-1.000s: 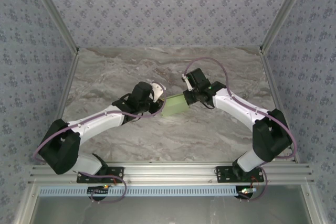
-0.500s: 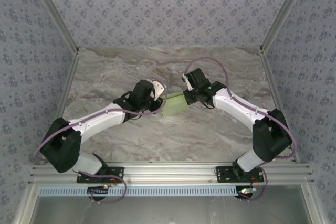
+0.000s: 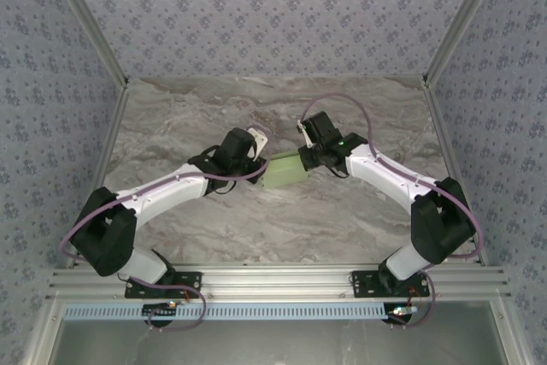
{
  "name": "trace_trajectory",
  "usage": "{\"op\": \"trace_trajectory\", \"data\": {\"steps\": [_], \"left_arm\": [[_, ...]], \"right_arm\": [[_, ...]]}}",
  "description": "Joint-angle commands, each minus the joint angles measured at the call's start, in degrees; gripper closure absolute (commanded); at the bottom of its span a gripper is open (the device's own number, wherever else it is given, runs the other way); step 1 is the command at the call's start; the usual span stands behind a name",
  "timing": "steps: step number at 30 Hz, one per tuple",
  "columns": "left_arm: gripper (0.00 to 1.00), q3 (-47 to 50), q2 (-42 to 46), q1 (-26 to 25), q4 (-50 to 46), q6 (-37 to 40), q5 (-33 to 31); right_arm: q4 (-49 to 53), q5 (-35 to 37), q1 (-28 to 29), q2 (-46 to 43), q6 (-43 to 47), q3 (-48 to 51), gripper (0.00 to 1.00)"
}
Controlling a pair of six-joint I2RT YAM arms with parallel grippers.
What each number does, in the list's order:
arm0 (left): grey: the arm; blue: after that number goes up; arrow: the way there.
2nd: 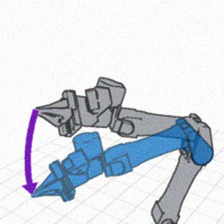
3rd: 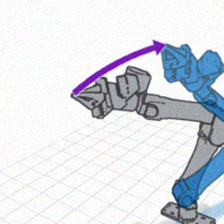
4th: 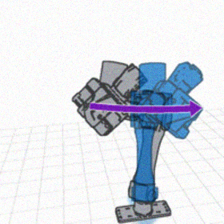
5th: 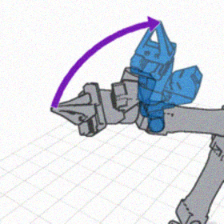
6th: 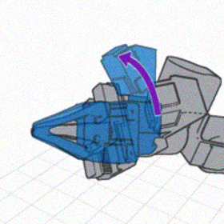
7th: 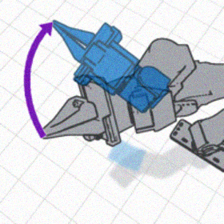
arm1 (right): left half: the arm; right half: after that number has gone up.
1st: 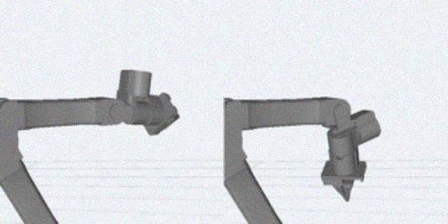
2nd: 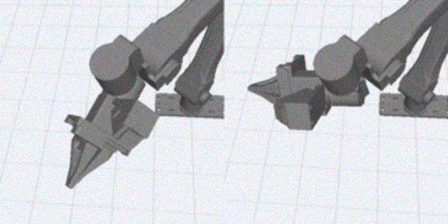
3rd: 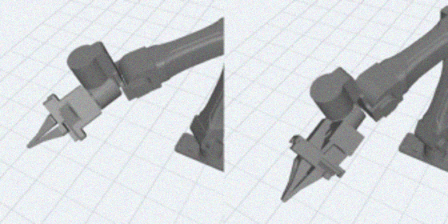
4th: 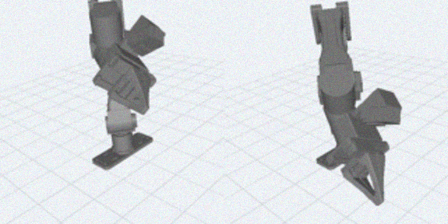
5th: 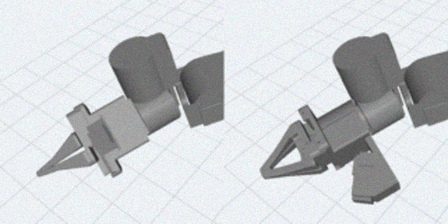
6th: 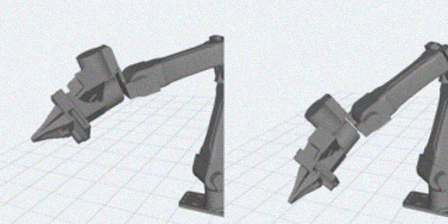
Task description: Fold the paper box
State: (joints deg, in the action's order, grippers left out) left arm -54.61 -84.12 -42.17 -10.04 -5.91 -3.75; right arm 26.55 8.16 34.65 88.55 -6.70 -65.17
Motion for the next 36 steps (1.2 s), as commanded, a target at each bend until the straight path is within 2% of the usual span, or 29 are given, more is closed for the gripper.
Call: {"op": "trace_trajectory", "data": {"steps": [1, 4, 7, 12, 15, 19, 24, 31, 36], "left_arm": [[0.69, -0.59, 1.66, -0.43, -2.53, -0.35, 1.44], [0.72, -0.49, 2.13, -0.37, -3.07, 0.02, 1.38], [0.82, -0.67, 2.11, -0.26, -3.47, 0.28, 0.84], [0.90, -0.94, 2.17, -0.27, -4.02, -0.10, 0.29], [1.00, -1.26, 2.06, -0.21, -4.19, -1.30, -0.69], [1.00, -1.97, 1.81, -0.27, -3.95, -4.46, -0.72], [1.00, -4.14, 0.95, -0.28, -5.92, -13.74, -6.79], [1.00, -4.16, 0.54, -0.35, -5.09, -22.71, -4.23], [1.00, -3.23, 0.94, -0.36, -4.81, -26.35, -4.38]], "right_arm": [[3.83, -0.70, 0.58, 1.38, -0.69, 0.83, 0.97], [3.65, -0.88, 0.59, 1.56, -0.68, 0.83, 0.97], [3.64, -0.89, 0.59, 1.55, -0.68, 0.88, 0.97], [3.77, -0.74, 0.61, 1.41, -0.81, 0.91, 0.97], [3.40, -0.74, 0.87, 1.40, -1.13, 1.08, 0.97], [3.33, -0.41, 1.00, 1.17, -1.69, 1.64, 0.97], [3.00, -0.01, 1.38, 0.48, -2.52, 2.62, 0.97], [1.55, 1.23, 2.52, -0.64, -3.98, 4.40, 0.97], [0.09, 2.06, 3.22, -1.28, -4.55, 5.78, 0.97]]}}
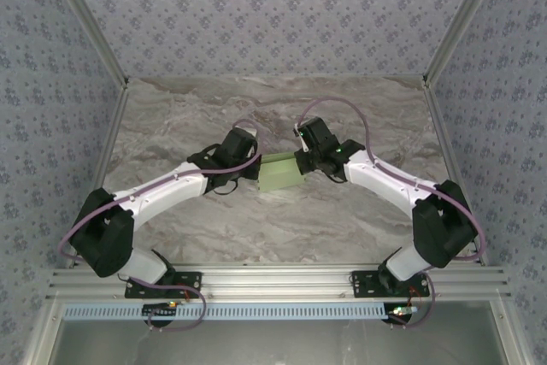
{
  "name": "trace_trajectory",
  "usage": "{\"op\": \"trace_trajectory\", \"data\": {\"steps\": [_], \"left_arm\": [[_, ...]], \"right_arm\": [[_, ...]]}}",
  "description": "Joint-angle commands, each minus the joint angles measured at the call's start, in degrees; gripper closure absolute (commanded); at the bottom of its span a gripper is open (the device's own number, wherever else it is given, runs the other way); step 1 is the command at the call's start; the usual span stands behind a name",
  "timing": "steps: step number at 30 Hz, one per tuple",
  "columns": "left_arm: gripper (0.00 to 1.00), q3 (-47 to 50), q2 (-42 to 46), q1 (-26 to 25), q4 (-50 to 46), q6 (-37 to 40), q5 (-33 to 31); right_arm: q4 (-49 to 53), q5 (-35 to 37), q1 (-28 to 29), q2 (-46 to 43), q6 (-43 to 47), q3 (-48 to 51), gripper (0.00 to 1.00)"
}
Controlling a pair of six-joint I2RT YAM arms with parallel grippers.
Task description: Fold the paper box
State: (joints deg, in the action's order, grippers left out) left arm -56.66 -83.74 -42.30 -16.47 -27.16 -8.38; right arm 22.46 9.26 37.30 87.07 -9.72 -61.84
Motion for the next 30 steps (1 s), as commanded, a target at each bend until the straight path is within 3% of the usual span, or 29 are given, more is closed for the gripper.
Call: {"op": "trace_trajectory", "data": {"steps": [1, 24, 30], "left_arm": [[1.00, -1.04, 0.60, -0.21, 1.64, -5.80, 0.33], [1.00, -3.97, -0.34, 0.59, -3.11, -19.66, 0.98], [1.00, -2.02, -0.33, -2.34, -3.13, -19.92, -5.59]], "right_arm": [[4.03, 1.03, 0.79, 0.13, -1.62, 2.52, 0.97], [2.04, 4.54, 2.91, 0.15, -2.06, 4.82, 0.97], [1.89, 4.45, 2.93, 0.25, -2.22, 4.63, 0.97]]}}
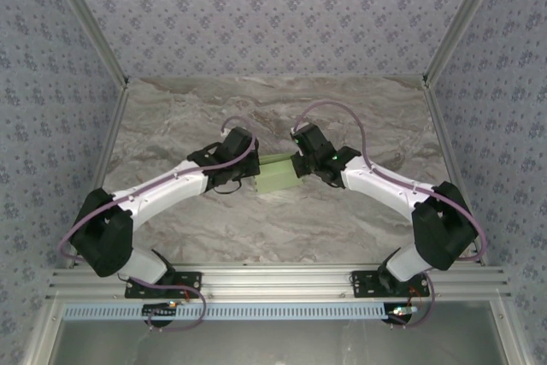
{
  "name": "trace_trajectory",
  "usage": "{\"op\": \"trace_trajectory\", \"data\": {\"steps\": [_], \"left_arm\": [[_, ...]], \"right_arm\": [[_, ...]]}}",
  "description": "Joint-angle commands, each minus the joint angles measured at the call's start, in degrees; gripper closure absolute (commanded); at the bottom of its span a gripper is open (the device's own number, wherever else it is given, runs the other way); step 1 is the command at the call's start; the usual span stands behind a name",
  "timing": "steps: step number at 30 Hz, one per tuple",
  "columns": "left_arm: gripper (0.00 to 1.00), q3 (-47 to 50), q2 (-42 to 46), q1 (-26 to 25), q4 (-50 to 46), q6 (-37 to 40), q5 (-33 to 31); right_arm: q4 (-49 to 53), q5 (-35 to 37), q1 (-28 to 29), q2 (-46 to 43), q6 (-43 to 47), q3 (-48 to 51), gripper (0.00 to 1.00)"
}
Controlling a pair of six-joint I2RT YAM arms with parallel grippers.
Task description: Fold the paper box
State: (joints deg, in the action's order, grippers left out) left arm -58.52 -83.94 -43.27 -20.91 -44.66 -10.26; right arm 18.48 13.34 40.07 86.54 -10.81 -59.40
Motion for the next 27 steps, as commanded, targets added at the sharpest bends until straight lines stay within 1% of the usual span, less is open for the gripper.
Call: {"op": "trace_trajectory", "data": {"steps": [1, 9, 14, 16, 21, 27], "left_arm": [[1.00, 0.40, -0.10, -2.00, 1.55, -2.53, -4.99], [1.00, 3.38, -0.29, -9.86, 2.75, -1.53, -20.16], [1.00, 6.49, -0.67, -14.21, 5.84, -1.10, -27.45], [0.99, 8.16, -1.28, -15.96, 8.06, -1.32, -29.09], [0.87, 9.62, -2.89, -19.17, 9.52, -2.66, -33.58], [0.79, 10.08, -1.21, -19.49, 11.39, -1.03, -34.66]], "right_arm": [[5.65, 0.28, 0.13, 0.73, -1.21, 2.22, 0.97], [3.42, 1.12, -0.17, -0.51, -1.85, 4.12, 0.97], [0.08, 1.37, -0.35, -2.24, -2.07, 6.98, 0.97], [-2.57, 1.36, -0.41, -3.14, -1.76, 9.27, 0.97], [-6.45, 2.12, -0.27, -4.83, -1.10, 12.98, 0.97], [-7.33, 3.09, -0.18, -5.25, -0.62, 13.80, 0.97]]}}
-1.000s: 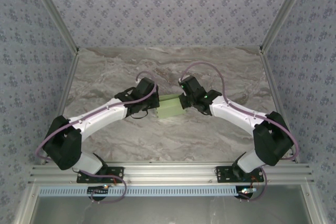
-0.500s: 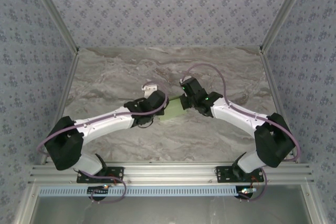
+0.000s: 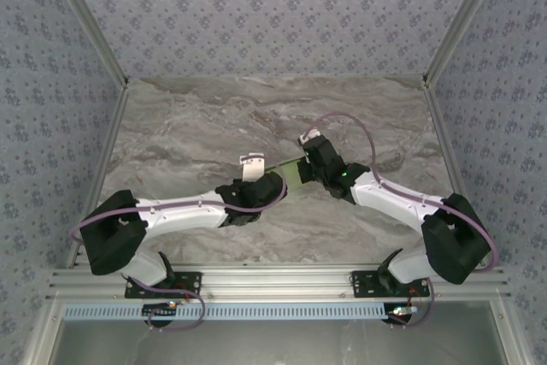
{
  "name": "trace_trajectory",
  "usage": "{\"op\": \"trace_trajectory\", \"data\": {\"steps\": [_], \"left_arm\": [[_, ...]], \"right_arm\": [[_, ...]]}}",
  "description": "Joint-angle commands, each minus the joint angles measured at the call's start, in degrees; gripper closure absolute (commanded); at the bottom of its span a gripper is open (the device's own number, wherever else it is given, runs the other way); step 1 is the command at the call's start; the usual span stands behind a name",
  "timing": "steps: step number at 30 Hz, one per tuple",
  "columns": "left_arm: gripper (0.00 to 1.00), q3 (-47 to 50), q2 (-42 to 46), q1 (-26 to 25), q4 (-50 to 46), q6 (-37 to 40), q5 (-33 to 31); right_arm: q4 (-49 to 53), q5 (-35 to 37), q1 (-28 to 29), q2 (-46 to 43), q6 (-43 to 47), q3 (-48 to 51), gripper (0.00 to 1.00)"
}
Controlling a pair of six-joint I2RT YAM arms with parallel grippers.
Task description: Fold the paper box
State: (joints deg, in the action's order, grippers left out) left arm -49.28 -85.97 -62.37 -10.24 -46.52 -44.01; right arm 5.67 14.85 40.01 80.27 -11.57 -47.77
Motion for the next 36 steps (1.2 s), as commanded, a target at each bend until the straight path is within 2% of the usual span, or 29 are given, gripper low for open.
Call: {"op": "trace_trajectory", "data": {"steps": [1, 8, 18, 19, 23, 29, 32, 36], "left_arm": [[0.77, 0.69, 1.29, -0.38, 0.75, 1.30, -0.80], [0.64, 0.89, 5.33, -0.55, -0.37, 3.13, 1.25], [0.42, 2.51, 14.19, 0.12, 0.10, 11.18, 9.99], [0.39, 2.71, 15.28, 1.08, 0.38, 11.63, 10.94], [0.33, 2.75, 17.24, 8.10, 1.83, 11.38, 21.90], [0.30, 1.69, 13.98, 17.65, 4.76, 7.71, 34.56], [0.30, 0.91, 12.02, 20.89, 5.73, 7.08, 38.63], [0.30, -0.59, 8.83, 21.68, 4.75, 7.45, 41.30]], "right_arm": [[5.46, 1.69, -0.02, 1.03, 0.15, 2.21, 0.97], [5.56, 2.32, 0.06, 1.00, 0.19, 2.07, 0.98], [6.06, 2.91, 0.48, 1.02, 0.24, 1.30, 0.98], [6.02, 2.98, 0.55, 0.97, 0.24, 1.21, 0.98], [6.35, 3.17, 0.80, 0.96, 0.32, 1.10, 0.98], [6.53, 3.52, 1.02, 1.06, 0.59, 0.64, 0.98], [6.79, 3.65, 1.15, 1.21, 0.67, 0.39, 0.98], [7.07, 3.91, 1.28, 1.21, 0.67, 0.16, 0.98]]}}
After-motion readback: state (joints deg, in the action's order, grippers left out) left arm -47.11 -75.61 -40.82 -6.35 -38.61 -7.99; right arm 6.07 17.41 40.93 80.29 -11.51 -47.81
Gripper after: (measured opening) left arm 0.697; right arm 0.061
